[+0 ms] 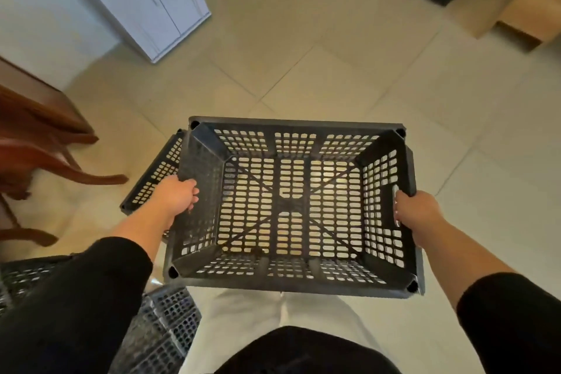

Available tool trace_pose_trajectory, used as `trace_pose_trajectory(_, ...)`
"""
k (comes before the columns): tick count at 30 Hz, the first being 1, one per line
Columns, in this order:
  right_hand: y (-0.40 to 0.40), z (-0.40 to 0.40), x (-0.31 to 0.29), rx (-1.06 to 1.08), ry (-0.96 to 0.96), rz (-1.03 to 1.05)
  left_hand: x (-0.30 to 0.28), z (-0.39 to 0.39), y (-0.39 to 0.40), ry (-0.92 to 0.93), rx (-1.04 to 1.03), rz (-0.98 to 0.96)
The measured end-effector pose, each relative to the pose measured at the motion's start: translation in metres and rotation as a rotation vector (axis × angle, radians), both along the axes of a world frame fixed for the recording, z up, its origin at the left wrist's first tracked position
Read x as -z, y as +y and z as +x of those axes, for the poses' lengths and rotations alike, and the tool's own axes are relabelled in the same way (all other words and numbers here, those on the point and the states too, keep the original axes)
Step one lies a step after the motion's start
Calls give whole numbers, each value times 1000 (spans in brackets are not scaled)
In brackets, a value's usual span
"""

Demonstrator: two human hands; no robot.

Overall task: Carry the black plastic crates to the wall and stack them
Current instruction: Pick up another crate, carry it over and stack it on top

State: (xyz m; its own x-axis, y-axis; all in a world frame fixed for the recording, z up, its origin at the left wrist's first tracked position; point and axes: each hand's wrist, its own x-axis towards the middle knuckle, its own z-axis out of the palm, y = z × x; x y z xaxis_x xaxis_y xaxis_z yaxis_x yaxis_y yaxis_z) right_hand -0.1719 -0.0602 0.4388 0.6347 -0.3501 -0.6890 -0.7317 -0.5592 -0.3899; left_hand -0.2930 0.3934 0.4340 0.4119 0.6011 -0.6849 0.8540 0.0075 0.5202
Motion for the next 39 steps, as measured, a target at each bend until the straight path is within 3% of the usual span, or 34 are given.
trace_pose_trajectory(15,48,175,-65,299,-127,-78,-39,316,59,-97,360,-26)
trace_pose_trajectory(27,-13,327,-77,472,-208,-133,-57,586,-22,-151,605,22)
trace_pose_trajectory(39,-59,587,-109,432,-188,-106,-88,799,-59,-177,485,52)
